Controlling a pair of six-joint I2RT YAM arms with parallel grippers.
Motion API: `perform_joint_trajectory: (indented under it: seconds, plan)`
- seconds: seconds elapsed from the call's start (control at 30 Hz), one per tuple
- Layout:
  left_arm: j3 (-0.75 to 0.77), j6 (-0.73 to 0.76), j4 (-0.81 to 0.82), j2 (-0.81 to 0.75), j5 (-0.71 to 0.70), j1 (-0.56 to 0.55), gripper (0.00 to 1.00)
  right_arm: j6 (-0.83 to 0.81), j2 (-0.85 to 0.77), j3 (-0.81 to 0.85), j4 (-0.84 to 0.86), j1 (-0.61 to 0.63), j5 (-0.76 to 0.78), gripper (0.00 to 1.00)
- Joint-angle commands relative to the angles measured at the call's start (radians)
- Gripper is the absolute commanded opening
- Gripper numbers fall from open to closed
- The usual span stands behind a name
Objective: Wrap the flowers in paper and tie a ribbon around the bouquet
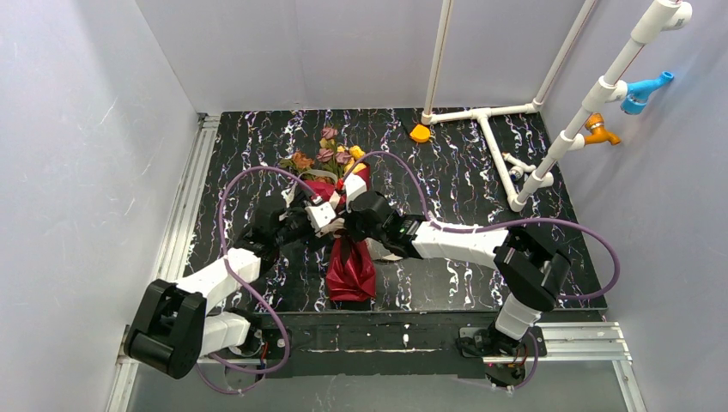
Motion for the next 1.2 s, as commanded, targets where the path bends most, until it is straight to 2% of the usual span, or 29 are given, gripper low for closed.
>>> perform_joint_trajectory:
  seconds: [0.0, 0.27, 0.43, 0.67, 0.77, 0.83, 0.97, 1.0, 1.03, 1.17]
  plan:
    - [0.012, 0.004, 0.089, 0.026, 0.063, -0.003, 0.88, 0.022, -0.027, 0.008, 0.078, -0.005, -0.018, 0.01]
    - [0.024, -0.045, 0.092, 0.077, 0.076, -0.004, 0.84, 0.029, -0.013, 0.016, 0.099, -0.008, -0.036, 0.01]
    - [0.031, -0.018, 0.093, 0.106, 0.067, -0.003, 0.82, 0.030, -0.011, 0.018, 0.102, -0.009, -0.043, 0.01]
    - [0.027, 0.005, 0.094, 0.121, 0.083, -0.016, 0.72, 0.031, -0.003, 0.023, 0.104, -0.011, -0.055, 0.01]
    - [0.028, 0.009, 0.094, 0.120, 0.062, -0.029, 0.70, 0.031, -0.002, 0.025, 0.104, -0.012, -0.059, 0.01]
    - [0.021, 0.019, 0.094, 0.101, 0.030, -0.041, 0.72, 0.031, -0.002, 0.025, 0.104, -0.014, -0.061, 0.01]
    - [-0.024, 0.052, 0.095, 0.006, -0.067, -0.067, 0.82, 0.034, -0.001, 0.027, 0.102, -0.015, -0.066, 0.01]
    - [-0.037, 0.054, 0.094, -0.020, -0.093, -0.070, 0.86, 0.036, 0.000, 0.027, 0.102, -0.015, -0.068, 0.01]
    - [-0.045, 0.057, 0.095, -0.042, -0.117, -0.074, 0.96, 0.036, 0.000, 0.027, 0.102, -0.015, -0.071, 0.01]
    - [-0.062, 0.076, 0.094, -0.100, -0.141, -0.081, 0.97, 0.036, 0.003, 0.031, 0.099, -0.017, -0.076, 0.01]
